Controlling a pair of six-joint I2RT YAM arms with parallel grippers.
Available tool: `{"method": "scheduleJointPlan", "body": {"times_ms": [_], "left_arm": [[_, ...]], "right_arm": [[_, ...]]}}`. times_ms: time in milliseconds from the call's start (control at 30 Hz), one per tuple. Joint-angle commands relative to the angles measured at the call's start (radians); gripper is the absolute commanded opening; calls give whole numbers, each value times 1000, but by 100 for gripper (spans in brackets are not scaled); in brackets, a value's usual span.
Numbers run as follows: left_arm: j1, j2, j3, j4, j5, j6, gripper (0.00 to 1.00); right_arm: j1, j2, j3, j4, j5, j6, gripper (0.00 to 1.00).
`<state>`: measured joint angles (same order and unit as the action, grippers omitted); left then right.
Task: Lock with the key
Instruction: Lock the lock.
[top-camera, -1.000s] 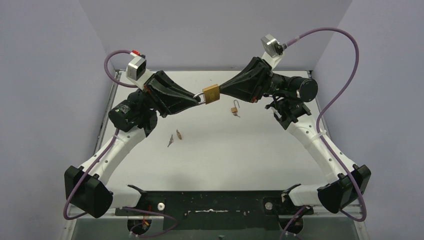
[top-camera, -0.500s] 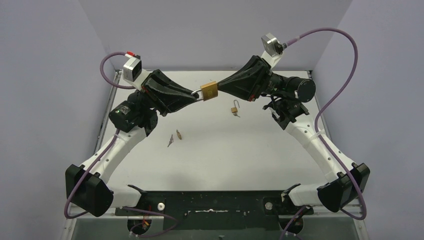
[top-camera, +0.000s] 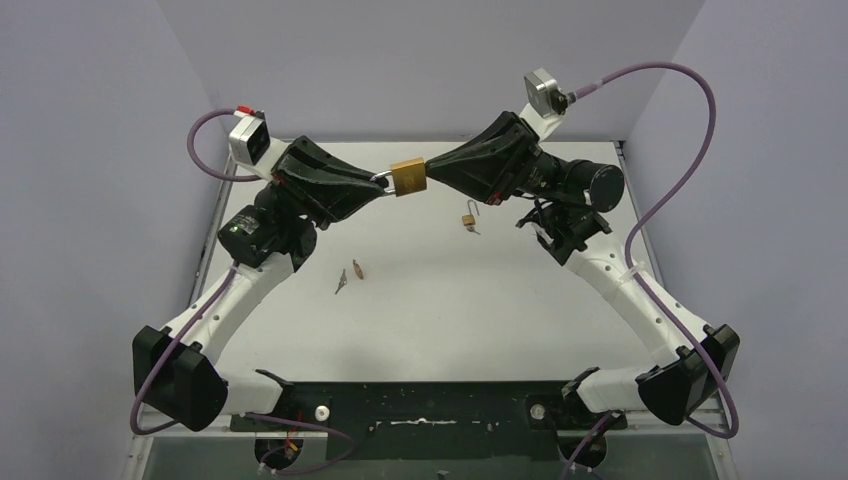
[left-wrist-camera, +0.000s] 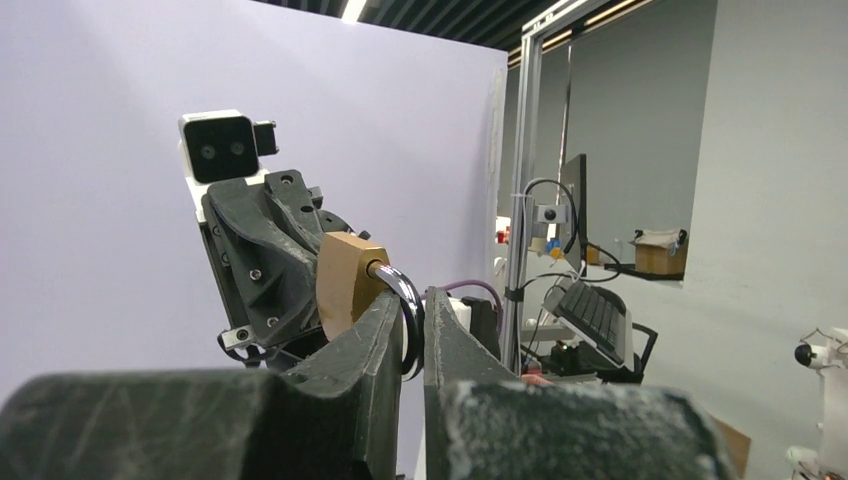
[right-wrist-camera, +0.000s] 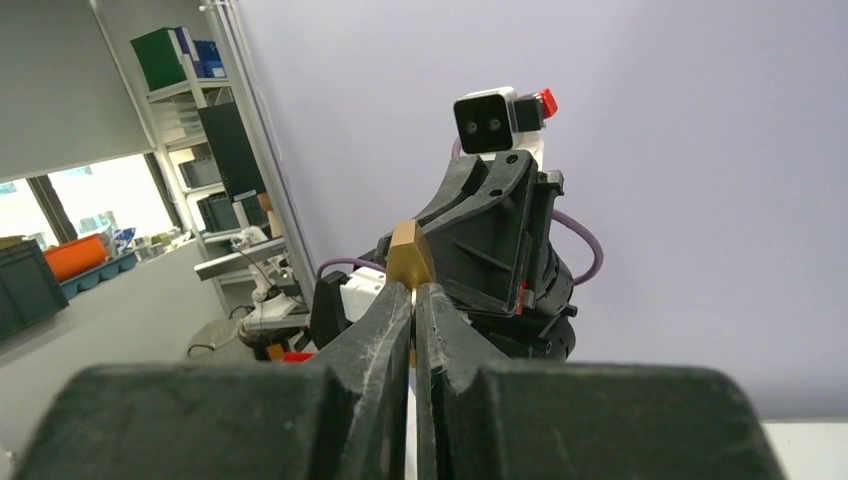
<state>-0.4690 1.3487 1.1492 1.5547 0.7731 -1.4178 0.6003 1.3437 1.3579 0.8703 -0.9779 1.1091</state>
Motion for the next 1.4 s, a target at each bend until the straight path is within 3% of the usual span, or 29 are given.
{"method": "scheduleJointPlan", "body": {"times_ms": [0, 467, 833, 1367], "left_arm": [[-42, 115, -11, -322, 15, 103, 0], [-37, 89, -32, -416, 13, 165, 0], [94, 7, -88, -425, 21, 134, 0], [137, -16, -115, -407, 49, 106, 0]], "right_arm": [[180, 68, -29, -158, -202, -52, 0], [209, 80, -18, -198, -203, -90, 0], [34, -15, -24, -237, -227, -85, 0], [-82, -48, -28, -238, -241, -72, 0]]}}
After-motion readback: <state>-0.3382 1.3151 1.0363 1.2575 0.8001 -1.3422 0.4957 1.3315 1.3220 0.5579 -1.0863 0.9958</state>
